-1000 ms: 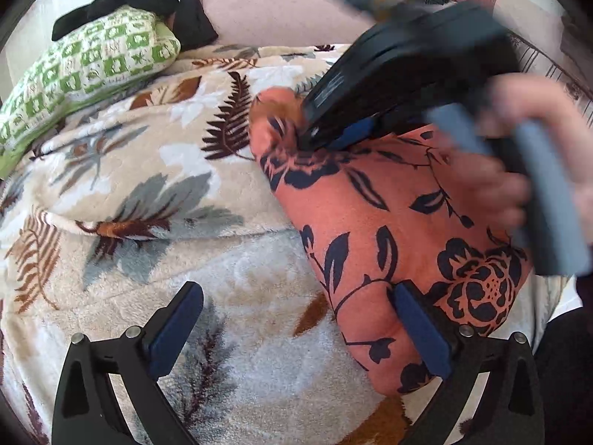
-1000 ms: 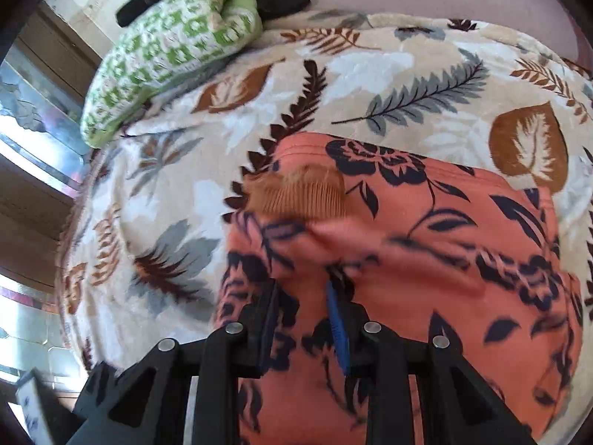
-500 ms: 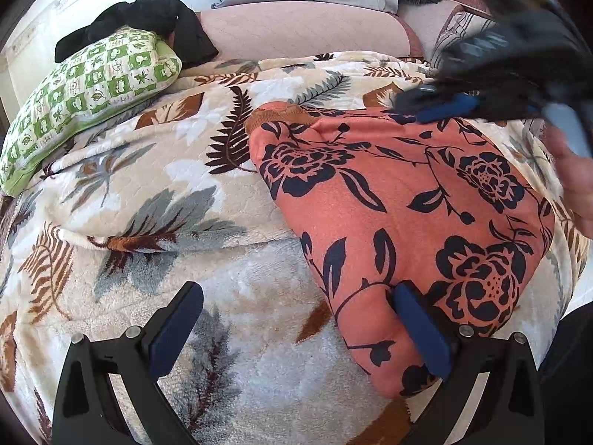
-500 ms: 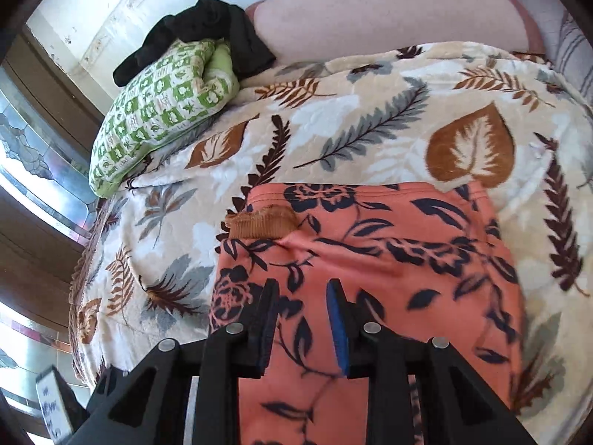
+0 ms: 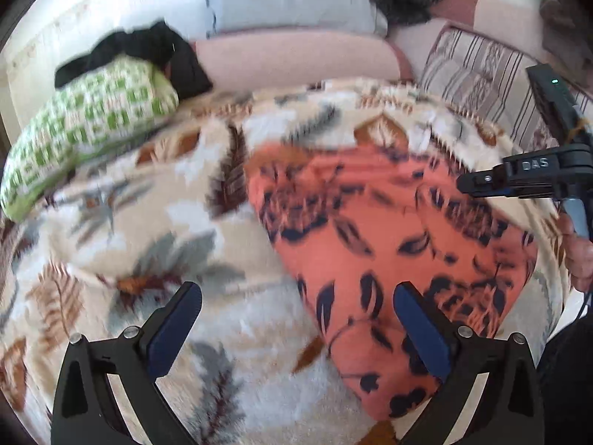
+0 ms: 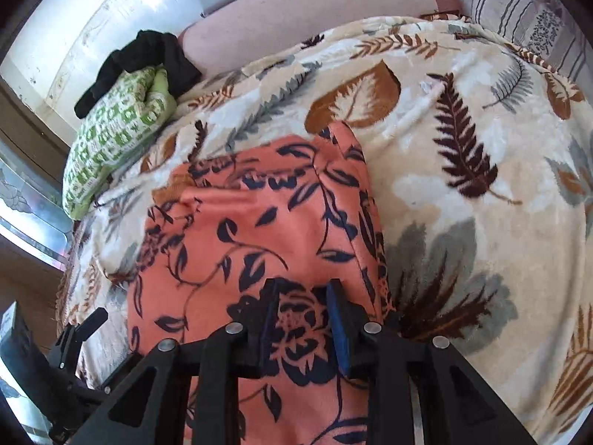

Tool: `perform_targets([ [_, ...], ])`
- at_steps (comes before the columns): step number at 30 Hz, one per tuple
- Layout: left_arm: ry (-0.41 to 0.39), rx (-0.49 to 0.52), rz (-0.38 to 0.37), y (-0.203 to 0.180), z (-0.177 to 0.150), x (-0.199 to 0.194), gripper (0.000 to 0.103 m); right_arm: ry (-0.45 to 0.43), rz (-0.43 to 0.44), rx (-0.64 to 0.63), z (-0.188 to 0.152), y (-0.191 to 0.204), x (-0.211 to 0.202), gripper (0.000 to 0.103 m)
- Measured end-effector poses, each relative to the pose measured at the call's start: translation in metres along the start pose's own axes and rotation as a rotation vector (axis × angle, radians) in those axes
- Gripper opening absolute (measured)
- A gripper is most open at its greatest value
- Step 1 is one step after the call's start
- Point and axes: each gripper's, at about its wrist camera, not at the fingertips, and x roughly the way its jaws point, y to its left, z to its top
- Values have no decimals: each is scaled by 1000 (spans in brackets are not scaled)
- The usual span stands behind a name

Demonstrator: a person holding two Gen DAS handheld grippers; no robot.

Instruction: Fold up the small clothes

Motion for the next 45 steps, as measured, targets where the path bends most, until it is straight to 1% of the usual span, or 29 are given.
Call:
perform_targets([
  [1, -22, -14, 1, 2, 5, -2, 103, -12, -9, -3, 8, 0, -1, 30],
  [2, -25, -37, 2, 4, 9, 1, 103, -13, -20, -1, 16, 1, 3, 30],
  [3, -7, -59, 9, 6, 12, 8, 103, -10, -25, 7, 24, 1, 7, 30],
  [5, 77, -83, 44, 5, 11, 33, 103, 20, -13, 12, 38, 1, 27, 30],
  [6, 158, -72, 58, 2, 7, 52, 103, 61, -18, 19, 43, 0, 43, 30],
  [7, 192, -80, 42, 0, 1, 63, 103, 116, -48, 33, 47, -6, 64, 30],
  [8, 170, -121, 24, 1, -2, 64, 103, 153, -71, 44, 47, -10, 82, 30],
  [9, 169, -137, 24, 1, -2, 64, 103, 131, -71, 41, 48, -11, 88, 31],
  [10, 164, -122, 28, -1, -2, 62, 103, 118, -81, 25, 50, -7, 87, 31],
  [12, 143, -83, 42, -4, -2, 57, 103, 135, -121, 1, 54, 3, 82, 31],
  [14, 135, -82, 50, -4, -1, 54, 103, 130, -151, -41, 56, 14, 76, 32],
  [15, 130, -81, 56, -4, 0, 51, 103, 111, -154, -59, 55, 21, 71, 31],
  [16, 123, -76, 61, -5, 2, 48, 103, 79, -127, -73, 54, 27, 65, 32],
  [18, 101, -64, 75, -5, 5, 41, 103, 19, -39, -77, 54, 42, 53, 32],
  [19, 88, -59, 85, -5, 6, 39, 103, -3, -17, -78, 56, 51, 51, 32],
  [21, 70, -50, 112, -5, 7, 35, 103, -9, 16, -106, 57, 71, 56, 32],
  [22, 64, -48, 118, -4, 8, 35, 103, 3, 26, -131, 60, 82, 64, 32],
  [24, 58, -55, 123, 0, 9, 33, 103, 29, 18, -168, 64, 100, 84, 32],
  [26, 58, -70, 119, 5, 11, 35, 103, 105, -4, -163, 63, 106, 114, 32],
  [27, 70, -75, 118, 7, 11, 39, 103, 162, -39, -151, 60, 102, 135, 32],
  [28, 95, -78, 118, 9, 9, 46, 103, 192, -44, -133, 57, 96, 150, 32],
  [29, 119, -86, 99, 10, 7, 51, 103, 143, -21, -120, 58, 94, 148, 32],
  [31, 130, -124, 59, 13, 5, 53, 103, 154, -14, -110, 62, 96, 140, 32],
  [33, 134, -126, 51, 13, 6, 52, 103, 152, 17, -93, 60, 93, 123, 32],
  [36, 127, -122, 60, 11, 5, 48, 103, 98, 32, -94, 49, 82, 83, 32],
  [38, 112, -118, 67, 9, 6, 43, 103, 61, 39, -109, 37, 71, 51, 32],
  [40, 74, -132, 61, 9, 9, 31, 103, 32, 30, -116, 25, 58, 19, 32],
  [43, 24, -172, 7, 17, 12, 11, 103, 17, 21, -110, 6, 37, -17, 32],
  [45, 31, -171, -13, 17, 8, 4, 103, 29, 25, -94, -9, 25, -28, 32],
])
